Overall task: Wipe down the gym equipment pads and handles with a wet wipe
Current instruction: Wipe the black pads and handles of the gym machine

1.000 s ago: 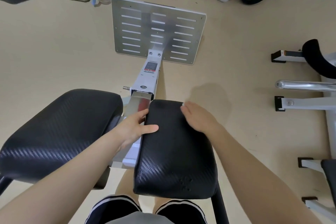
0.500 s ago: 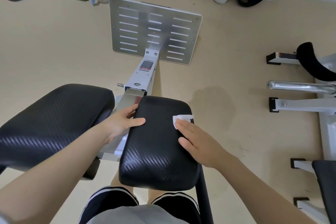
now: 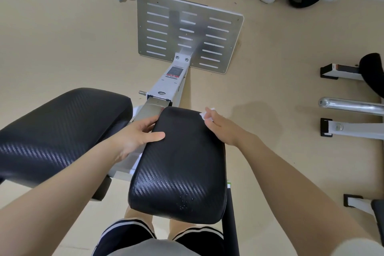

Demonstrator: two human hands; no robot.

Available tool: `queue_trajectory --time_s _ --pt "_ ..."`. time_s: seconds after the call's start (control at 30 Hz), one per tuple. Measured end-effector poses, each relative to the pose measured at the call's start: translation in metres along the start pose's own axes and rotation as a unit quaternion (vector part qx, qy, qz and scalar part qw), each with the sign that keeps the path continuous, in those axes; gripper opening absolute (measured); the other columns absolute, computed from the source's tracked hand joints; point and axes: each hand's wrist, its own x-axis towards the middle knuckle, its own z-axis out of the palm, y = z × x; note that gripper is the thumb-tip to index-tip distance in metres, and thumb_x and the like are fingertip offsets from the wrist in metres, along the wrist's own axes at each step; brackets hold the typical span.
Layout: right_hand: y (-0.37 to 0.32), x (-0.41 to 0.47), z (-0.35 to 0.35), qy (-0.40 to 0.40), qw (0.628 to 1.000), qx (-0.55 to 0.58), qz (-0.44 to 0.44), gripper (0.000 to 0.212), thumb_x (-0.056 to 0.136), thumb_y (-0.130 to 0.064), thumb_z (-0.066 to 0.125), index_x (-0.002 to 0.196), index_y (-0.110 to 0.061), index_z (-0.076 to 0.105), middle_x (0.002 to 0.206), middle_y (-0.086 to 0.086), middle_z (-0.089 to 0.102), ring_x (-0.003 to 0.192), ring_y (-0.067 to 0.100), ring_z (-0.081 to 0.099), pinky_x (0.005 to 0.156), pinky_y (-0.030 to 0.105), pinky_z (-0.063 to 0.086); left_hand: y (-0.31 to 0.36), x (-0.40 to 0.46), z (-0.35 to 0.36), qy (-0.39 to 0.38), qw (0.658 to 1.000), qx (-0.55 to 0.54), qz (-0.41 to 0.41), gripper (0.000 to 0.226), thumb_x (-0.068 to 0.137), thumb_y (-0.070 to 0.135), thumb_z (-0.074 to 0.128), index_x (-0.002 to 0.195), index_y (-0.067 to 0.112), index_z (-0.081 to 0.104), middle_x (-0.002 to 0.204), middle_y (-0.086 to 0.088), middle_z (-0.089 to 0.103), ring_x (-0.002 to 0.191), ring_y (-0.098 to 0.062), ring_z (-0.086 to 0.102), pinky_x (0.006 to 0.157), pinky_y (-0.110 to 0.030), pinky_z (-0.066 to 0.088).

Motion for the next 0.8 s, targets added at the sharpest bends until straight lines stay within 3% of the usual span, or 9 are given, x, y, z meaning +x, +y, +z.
queue_trajectory --time_s 0.07,0.13,0.17,0.2,0.23,0.33,0.4,0.7,0.8 --pt "-0.005 -0.003 -0.003 -0.011 1.000 -0.009 0.005 0.033 0.099 -0.040 0.025 0.124 -0.020 0.036 0.144 -0.003 0.039 0.130 0.024 0.039 0.103 0.033 0.031 -0.001 0.000 0.000 0.000 1.000 0.001 0.001 0.041 0.087 0.003 0.058 0.116 0.032 0.055 0.109 0.018 0.066 0.093 0.012 0.061 0.068 -0.004 0.047" --pt "-0.015 -0.015 -0.004 -0.032 0.999 -0.026 -0.013 0.039 0.100 -0.041 0.025 0.135 -0.023 0.031 0.139 -0.008 0.042 0.127 0.018 0.041 0.100 0.025 0.026 0.000 0.000 0.001 -0.001 1.000 0.001 -0.003 0.040 0.087 0.004 0.058 0.113 0.034 0.054 0.108 0.018 0.064 0.089 0.014 0.061 0.066 -0.004 0.047" --pt "-0.019 -0.022 -0.003 -0.043 0.998 -0.034 -0.042 0.032 0.101 -0.036 0.026 0.128 -0.021 0.035 0.129 -0.009 0.049 0.119 0.013 0.046 0.092 0.032 0.030 0.001 0.000 0.001 -0.002 1.000 0.001 -0.005 0.040 0.087 0.004 0.058 0.113 0.034 0.054 0.109 0.017 0.063 0.090 0.014 0.061 0.067 -0.004 0.047" --pt "-0.021 -0.030 -0.001 -0.057 0.995 -0.040 -0.072 0.021 0.101 -0.028 0.027 0.116 -0.018 0.040 0.113 -0.012 0.052 0.106 0.006 0.049 0.109 0.032 0.027 0.002 0.000 0.001 -0.002 1.000 0.003 -0.006 0.040 0.087 0.004 0.058 0.115 0.032 0.054 0.111 0.016 0.063 0.092 0.012 0.060 0.069 -0.005 0.048" --pt "-0.023 -0.041 0.003 -0.074 0.991 -0.054 -0.099 0.015 0.101 -0.021 0.028 0.109 -0.019 0.040 0.105 -0.019 0.048 0.099 -0.004 0.047 0.098 0.023 0.026 0.003 0.000 0.001 -0.004 1.000 0.004 -0.008 0.041 0.087 0.004 0.059 0.119 0.030 0.053 0.113 0.014 0.062 0.097 0.009 0.059 0.075 -0.008 0.048" --pt "-0.022 -0.068 0.018 -0.090 0.969 -0.132 -0.188 0.043 0.102 -0.016 0.028 0.144 -0.009 0.029 0.151 -0.009 0.025 0.137 -0.005 0.015 0.108 0.007 0.003 0.003 -0.001 -0.001 -0.010 1.000 0.009 -0.014 0.049 0.086 0.007 0.062 0.130 0.025 0.050 0.122 0.008 0.061 0.111 -0.001 0.056 0.088 -0.018 0.045" --pt "-0.018 -0.072 0.020 -0.085 0.964 -0.158 -0.199 0.050 0.101 -0.023 0.027 0.149 -0.015 0.016 0.156 -0.008 0.006 0.138 -0.005 -0.003 0.108 0.005 -0.008 0.003 -0.001 -0.002 -0.015 1.000 0.009 -0.016 0.053 0.084 0.009 0.066 0.132 0.024 0.050 0.125 0.006 0.061 0.114 -0.003 0.055 0.084 -0.015 0.045" --pt "-0.007 0.012 0.001 -0.042 0.992 -0.097 -0.066 0.047 0.101 -0.035 0.027 0.145 -0.018 0.025 0.155 -0.004 0.019 0.137 0.010 0.023 0.113 0.025 0.011 -0.001 0.000 -0.001 0.006 1.000 -0.001 -0.009 0.044 0.087 0.005 0.059 0.121 0.032 0.052 0.114 0.017 0.063 0.100 0.011 0.058 0.073 -0.006 0.046" --pt "-0.011 0.011 0.004 -0.042 0.990 -0.114 -0.075 0.049 0.102 -0.031 0.027 0.147 -0.014 0.021 0.157 -0.001 0.015 0.142 0.011 0.015 0.112 0.021 0.006 -0.002 0.000 0.001 0.008 1.000 -0.004 0.001 0.040 0.087 0.004 0.058 0.111 0.036 0.055 0.103 0.022 0.068 0.095 0.013 0.060 0.071 -0.005 0.047"
